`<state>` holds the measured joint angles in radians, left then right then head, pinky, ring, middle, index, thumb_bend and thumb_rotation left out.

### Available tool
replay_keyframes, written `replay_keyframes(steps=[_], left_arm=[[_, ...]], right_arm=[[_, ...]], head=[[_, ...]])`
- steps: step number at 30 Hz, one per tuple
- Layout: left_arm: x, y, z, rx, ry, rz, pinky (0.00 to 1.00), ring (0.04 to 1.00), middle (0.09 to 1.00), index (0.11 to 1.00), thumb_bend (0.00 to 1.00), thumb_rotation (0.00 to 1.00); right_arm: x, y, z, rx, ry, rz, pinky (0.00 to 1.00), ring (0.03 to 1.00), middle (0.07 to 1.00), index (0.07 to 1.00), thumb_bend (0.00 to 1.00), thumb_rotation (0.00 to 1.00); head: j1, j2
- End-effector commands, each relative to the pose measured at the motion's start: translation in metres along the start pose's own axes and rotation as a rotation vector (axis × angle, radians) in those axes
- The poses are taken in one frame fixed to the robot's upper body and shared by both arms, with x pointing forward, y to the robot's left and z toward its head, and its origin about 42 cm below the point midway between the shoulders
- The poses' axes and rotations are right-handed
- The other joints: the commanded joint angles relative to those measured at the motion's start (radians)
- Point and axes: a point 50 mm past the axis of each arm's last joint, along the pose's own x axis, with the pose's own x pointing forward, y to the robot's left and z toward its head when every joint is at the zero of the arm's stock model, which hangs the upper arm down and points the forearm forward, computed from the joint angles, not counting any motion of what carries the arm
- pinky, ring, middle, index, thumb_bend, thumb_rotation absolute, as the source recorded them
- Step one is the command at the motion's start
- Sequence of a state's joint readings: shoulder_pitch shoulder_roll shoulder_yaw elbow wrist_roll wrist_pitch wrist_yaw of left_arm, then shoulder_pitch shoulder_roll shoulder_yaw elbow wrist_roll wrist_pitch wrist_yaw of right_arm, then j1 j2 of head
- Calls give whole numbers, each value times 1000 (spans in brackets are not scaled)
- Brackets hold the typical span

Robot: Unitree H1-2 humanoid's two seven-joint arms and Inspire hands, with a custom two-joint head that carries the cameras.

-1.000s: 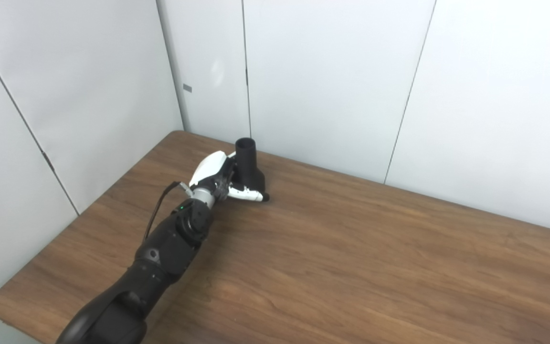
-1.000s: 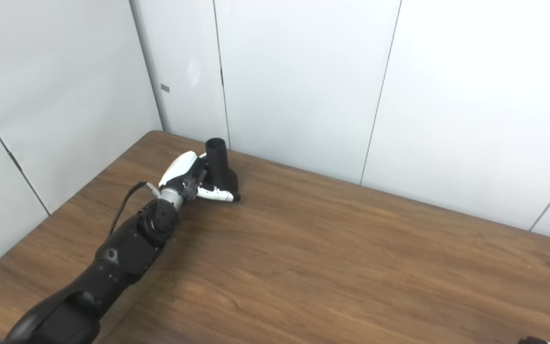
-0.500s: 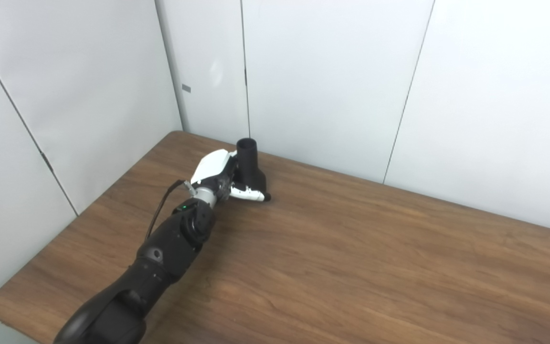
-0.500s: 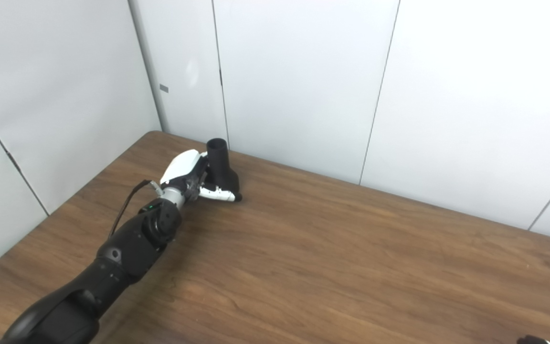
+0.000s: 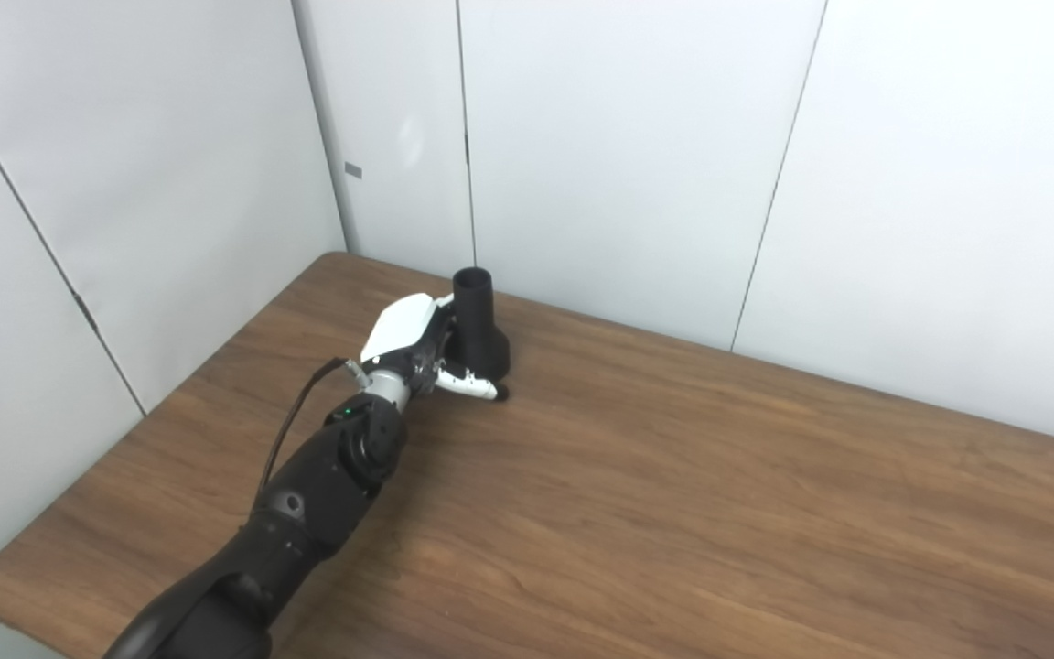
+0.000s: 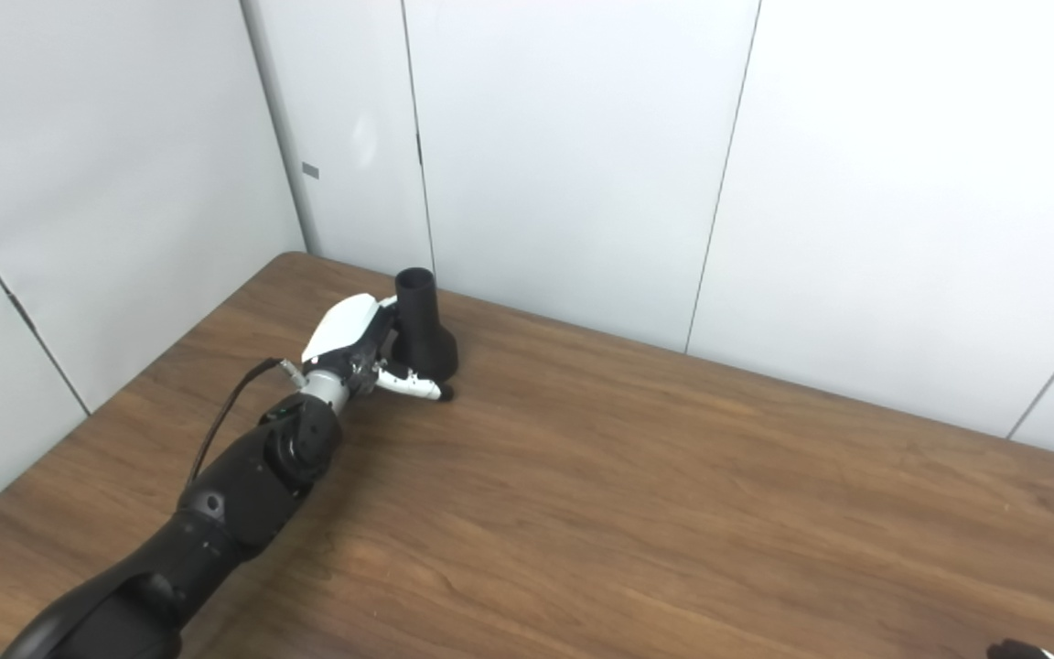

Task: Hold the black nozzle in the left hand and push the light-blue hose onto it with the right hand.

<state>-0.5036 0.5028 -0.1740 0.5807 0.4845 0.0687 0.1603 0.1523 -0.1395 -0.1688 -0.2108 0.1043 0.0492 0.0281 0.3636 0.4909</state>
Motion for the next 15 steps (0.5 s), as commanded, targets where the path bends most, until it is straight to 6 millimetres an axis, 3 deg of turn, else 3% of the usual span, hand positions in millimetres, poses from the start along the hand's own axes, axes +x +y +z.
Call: replay_keyframes(steps=[1, 6, 9, 12, 15], left_arm=[[-23, -48, -18, -9, 79, -192, 677, 789, 845, 863, 1000, 139], [-24, -49, -17, 9, 84, -209, 515, 668, 840, 869, 1000, 114], [-25, -48, -15, 36, 82, -212, 506, 657, 837, 862, 1000, 117], [-27, -47, -12, 62, 64, -200, 375, 494, 687, 836, 1000, 157], [-27, -48, -16, 96, 60, -191, 405, 526, 690, 803, 1000, 206]], right_arm=[[1, -1, 10, -14, -40, -3, 520, 640, 681, 642, 264, 486], [1, -1, 11, -4, -35, -4, 522, 636, 676, 635, 268, 492], [0, -2, 11, -6, -39, 3, 517, 635, 675, 636, 248, 453], [0, -2, 12, -8, -37, 7, 521, 634, 674, 638, 246, 456], [0, -3, 12, -8, -36, 11, 523, 638, 678, 642, 254, 464]], head=[[0, 0], [0, 0], [0, 0], [0, 0], [-2, 4]])
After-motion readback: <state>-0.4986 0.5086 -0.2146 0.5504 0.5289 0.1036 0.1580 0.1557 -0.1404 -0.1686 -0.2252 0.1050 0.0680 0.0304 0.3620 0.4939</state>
